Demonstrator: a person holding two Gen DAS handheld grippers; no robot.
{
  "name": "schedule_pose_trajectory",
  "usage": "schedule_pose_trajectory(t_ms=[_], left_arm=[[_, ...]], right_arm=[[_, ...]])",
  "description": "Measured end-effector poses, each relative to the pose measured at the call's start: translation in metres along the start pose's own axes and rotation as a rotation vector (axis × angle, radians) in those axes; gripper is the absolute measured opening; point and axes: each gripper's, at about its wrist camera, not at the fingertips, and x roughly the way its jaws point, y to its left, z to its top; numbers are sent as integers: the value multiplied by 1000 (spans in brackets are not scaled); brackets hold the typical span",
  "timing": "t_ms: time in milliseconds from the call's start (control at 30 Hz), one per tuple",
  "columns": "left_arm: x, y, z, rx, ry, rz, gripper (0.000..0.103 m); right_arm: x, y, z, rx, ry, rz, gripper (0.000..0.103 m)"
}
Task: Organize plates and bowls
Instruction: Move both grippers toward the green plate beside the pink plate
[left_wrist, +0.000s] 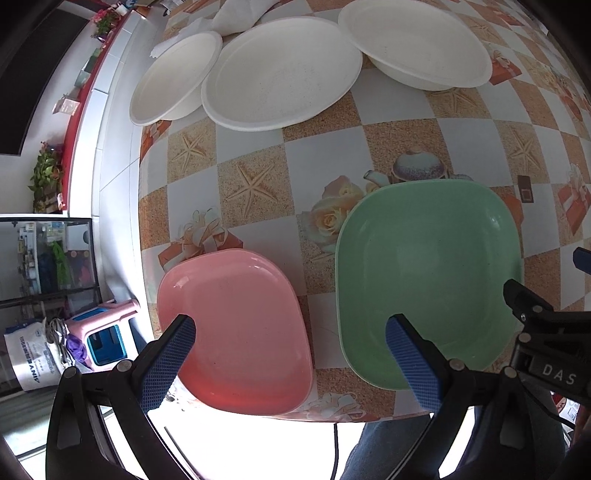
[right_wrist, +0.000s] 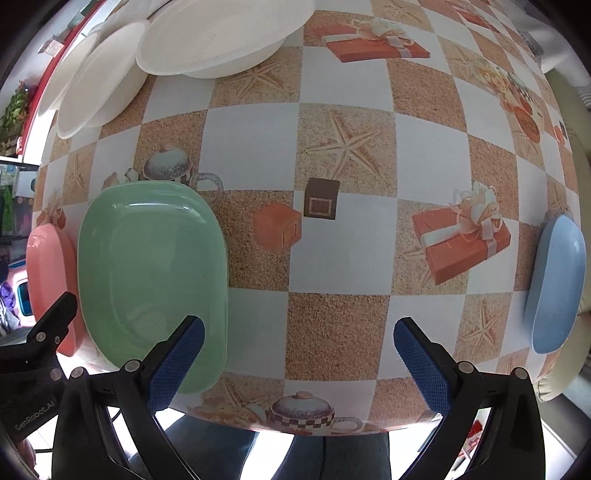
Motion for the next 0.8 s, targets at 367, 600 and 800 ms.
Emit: schedule_pose_trajectory(t_ms=[367,600,800], left_arm=[[17,-26,9,35,23,-47,103],[13,-52,24,77,-15,-90,103],[14,-68,37,112,-51,-103,103]], right_arm=[[38,4,-4,-49,-11,-84,103],[53,-39,-41,-31,-6,-121,103],[85,-69,-44,145,33,19,103]])
